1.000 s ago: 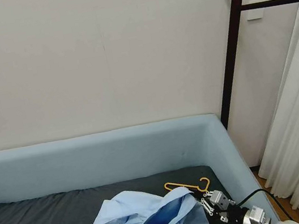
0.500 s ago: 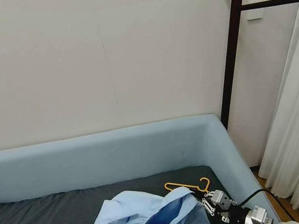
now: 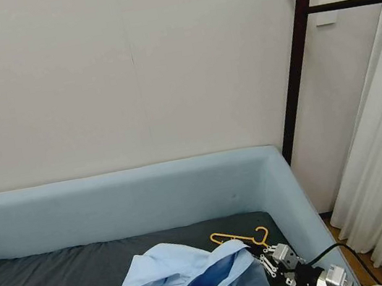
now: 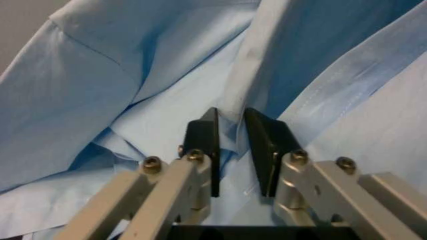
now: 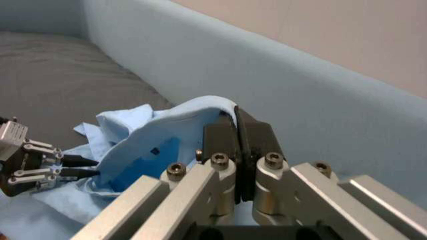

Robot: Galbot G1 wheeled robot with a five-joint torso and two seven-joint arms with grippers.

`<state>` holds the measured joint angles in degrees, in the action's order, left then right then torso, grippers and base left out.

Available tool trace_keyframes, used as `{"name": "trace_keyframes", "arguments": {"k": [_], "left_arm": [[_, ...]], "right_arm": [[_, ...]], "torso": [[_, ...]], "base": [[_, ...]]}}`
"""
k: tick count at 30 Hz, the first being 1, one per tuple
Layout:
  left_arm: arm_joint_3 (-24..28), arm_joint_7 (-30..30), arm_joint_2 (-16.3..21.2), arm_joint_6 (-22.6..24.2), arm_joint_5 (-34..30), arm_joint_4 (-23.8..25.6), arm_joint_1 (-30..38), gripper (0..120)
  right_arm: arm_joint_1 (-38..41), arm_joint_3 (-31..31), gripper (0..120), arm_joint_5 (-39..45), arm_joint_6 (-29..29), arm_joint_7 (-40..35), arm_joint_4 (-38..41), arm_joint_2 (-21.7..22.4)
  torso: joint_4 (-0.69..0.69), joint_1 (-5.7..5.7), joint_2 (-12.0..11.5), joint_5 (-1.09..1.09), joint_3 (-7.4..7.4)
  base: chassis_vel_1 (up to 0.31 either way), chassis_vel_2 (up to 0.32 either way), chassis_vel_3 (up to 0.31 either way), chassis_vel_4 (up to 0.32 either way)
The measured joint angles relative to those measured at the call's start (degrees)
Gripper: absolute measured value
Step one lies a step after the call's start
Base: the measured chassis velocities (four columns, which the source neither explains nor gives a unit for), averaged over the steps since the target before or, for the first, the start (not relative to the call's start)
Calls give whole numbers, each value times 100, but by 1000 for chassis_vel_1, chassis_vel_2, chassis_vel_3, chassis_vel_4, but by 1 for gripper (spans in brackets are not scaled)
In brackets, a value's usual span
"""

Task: Pick up the clothes from the sofa and hang them on the clothes hanger.

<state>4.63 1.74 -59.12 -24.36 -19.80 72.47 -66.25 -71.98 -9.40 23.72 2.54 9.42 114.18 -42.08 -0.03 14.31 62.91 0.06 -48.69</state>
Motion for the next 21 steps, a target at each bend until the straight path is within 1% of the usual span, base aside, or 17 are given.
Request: {"name": "trace_keyframes", "arguments": {"k": [3,8,11,14,15,16,18,19,20,21], "left_arm": [[23,-2,-32,0,8,-54,22,1],[26,-2,-124,-21,5,-184,108,0],[12,27,-148,-42,18,-177,119,0],[-119,125,-48,-48,63,151,-29,0],[-119,125,-48,-48,63,151,-29,0],[-223,221,35,-32,72,413,-157,0],[-470,494,273,179,60,1082,-415,0],[-638,688,454,394,-16,1590,-536,0],[-638,688,454,394,-16,1590,-536,0],[-770,849,644,612,-146,2030,-596,0]], "right_arm": [[-41,-50,0,41,-5,-1,22,48],[-128,-77,0,45,-6,-1,44,51],[-152,-83,0,35,-4,-5,42,35],[-155,-147,0,36,2,-68,-46,-24],[-155,-147,0,36,2,-68,-46,-24],[-136,-178,0,84,-3,-147,-86,-51],[-47,-229,0,335,-108,-370,-85,-74],[41,-239,0,490,-203,-468,-55,-69],[41,-239,0,490,-203,-468,-55,-69],[191,-241,0,640,-296,-568,-29,-49]], "torso": [[1,0,0,0,0],[1,0,0,0,0],[0,0,0,0,0],[0,0,0,0,0],[0,0,0,0,0],[0,0,0,0,0],[1,0,0,0,0],[2,0,0,-2,0],[2,0,0,-2,0],[2,0,0,0,0]], "base": [[0,0,0,0],[0,0,0,0],[0,0,0,0],[0,0,0,0],[0,0,0,0],[0,0,0,0],[0,0,0,0],[0,0,0,0],[0,0,0,0],[0,0,0,0]]}}
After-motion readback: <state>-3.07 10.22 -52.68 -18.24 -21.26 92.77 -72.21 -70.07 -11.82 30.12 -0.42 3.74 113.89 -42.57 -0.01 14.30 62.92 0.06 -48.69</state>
